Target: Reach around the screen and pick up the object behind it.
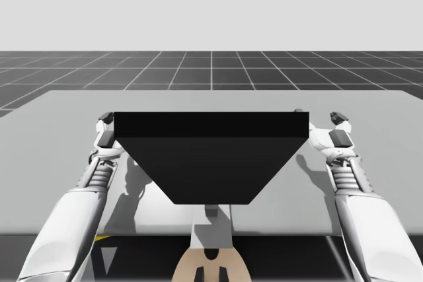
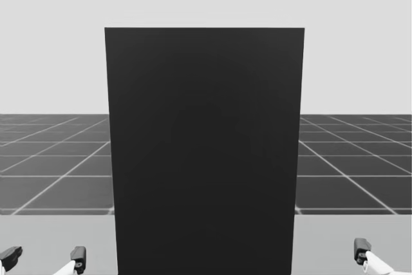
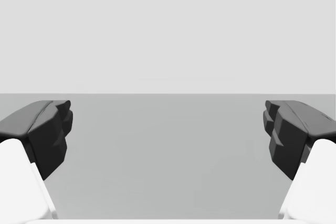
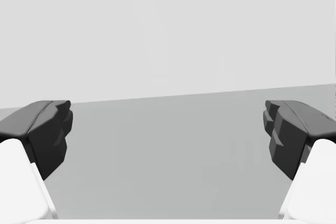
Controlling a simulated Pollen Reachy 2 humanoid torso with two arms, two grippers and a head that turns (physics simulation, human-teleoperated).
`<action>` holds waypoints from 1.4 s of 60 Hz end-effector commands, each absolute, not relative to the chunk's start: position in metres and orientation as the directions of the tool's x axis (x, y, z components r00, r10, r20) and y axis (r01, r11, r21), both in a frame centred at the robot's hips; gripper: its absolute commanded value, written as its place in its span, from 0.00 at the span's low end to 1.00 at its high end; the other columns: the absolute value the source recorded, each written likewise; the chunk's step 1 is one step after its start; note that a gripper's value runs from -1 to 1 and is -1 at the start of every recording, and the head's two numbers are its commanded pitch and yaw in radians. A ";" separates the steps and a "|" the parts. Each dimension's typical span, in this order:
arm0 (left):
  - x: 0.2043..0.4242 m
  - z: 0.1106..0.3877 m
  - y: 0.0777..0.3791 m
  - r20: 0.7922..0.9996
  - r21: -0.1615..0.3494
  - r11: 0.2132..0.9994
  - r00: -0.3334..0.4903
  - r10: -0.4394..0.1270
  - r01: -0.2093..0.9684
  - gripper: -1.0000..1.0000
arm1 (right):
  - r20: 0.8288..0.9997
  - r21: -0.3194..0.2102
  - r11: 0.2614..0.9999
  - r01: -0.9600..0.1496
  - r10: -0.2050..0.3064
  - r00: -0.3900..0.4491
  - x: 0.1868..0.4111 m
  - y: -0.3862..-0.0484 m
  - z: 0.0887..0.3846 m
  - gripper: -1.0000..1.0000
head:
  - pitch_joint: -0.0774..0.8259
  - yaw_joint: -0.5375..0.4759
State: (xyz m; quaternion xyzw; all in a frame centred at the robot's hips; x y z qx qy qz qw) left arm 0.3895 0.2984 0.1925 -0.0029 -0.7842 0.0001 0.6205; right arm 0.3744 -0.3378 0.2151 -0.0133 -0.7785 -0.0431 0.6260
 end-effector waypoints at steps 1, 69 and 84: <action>0.389 0.193 0.299 0.973 -0.004 1.000 -0.231 0.005 0.004 0.00 | 0.976 0.048 0.997 0.063 -0.034 -0.216 0.371 -0.335 0.213 0.00 | 0.08 0.53; 0.283 0.191 0.285 0.988 0.145 0.546 -0.086 -0.132 0.825 0.00 | 0.984 -0.069 0.509 -0.858 -0.107 -0.143 0.307 -0.326 0.192 0.00 | 0.12 0.52; 0.312 0.190 0.262 0.987 0.138 0.520 -0.075 -0.140 0.843 0.00 | 0.986 -0.081 0.501 -0.862 -0.087 -0.144 0.308 -0.324 0.188 0.00 | 0.13 0.51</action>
